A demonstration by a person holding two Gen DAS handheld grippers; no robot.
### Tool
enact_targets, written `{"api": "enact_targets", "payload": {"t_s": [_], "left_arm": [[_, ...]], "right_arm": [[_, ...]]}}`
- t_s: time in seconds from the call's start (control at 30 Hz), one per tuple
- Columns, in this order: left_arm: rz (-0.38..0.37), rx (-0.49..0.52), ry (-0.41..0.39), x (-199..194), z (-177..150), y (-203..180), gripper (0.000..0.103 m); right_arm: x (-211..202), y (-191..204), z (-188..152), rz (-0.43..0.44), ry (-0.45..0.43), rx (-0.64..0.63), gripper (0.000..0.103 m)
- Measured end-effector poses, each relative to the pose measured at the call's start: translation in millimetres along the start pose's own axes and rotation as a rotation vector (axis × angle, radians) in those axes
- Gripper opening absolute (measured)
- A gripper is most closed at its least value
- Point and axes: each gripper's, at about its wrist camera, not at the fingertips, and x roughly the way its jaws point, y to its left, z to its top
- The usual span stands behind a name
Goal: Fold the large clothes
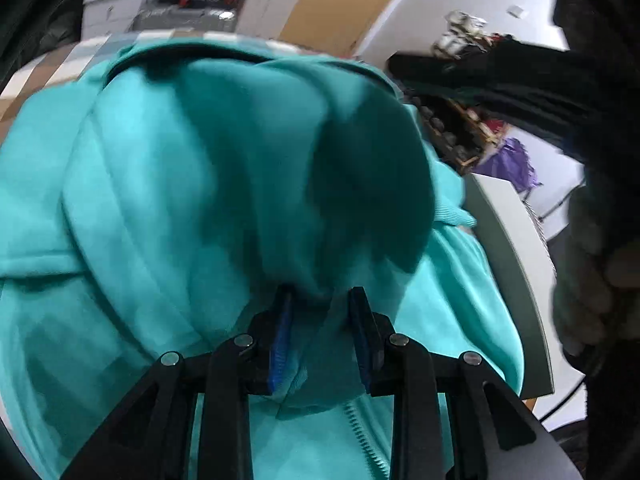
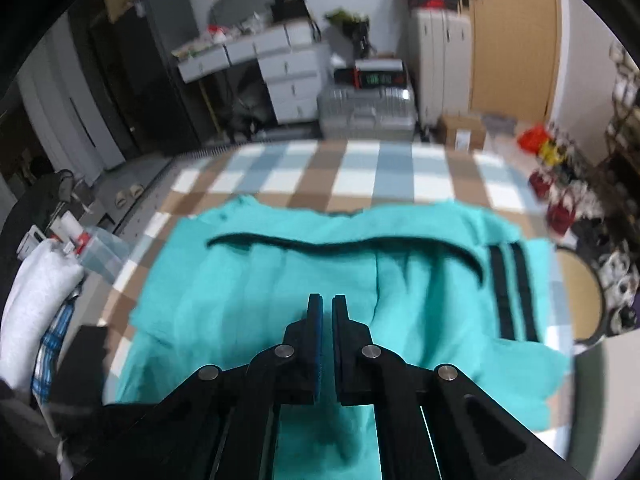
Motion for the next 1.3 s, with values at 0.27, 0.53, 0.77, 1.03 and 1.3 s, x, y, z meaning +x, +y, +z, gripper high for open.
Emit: {"api": "enact_targets", "payload": {"t_s": [0.27,0.53,0.77,1.03,1.3], "left_arm": [[0.018,-0.063,-0.005,-14.3,-3.5,12.2,0.023],[0.039,-0.039,-0.019,-23.1,-8.8,12.5,0.023],[0.074,-0.089,-0.089,-51.8,-6.1,19.5,0.022],[0.109,-0.097,-0.154,-66.9,-8.5,36.5,0.022],[0.076,-0.166,-0.128,-53.2,1.1,42.3,0.022]], "right_arm": [[86.4,-32.2,-35.0,0.09,0.205,0.152,0.0],[18.9,-21.8,-6.0,0.123,-0.035,0.091,0.015],[81.0,6.6,-18.7,0.094,0.226,0.027,0.028],[47.3,-18.3,-9.6,0.097,0.107,0.021,0.029],[0.6,-59.3,54.7,-0.227,-0.098,0.039,0.055]]}}
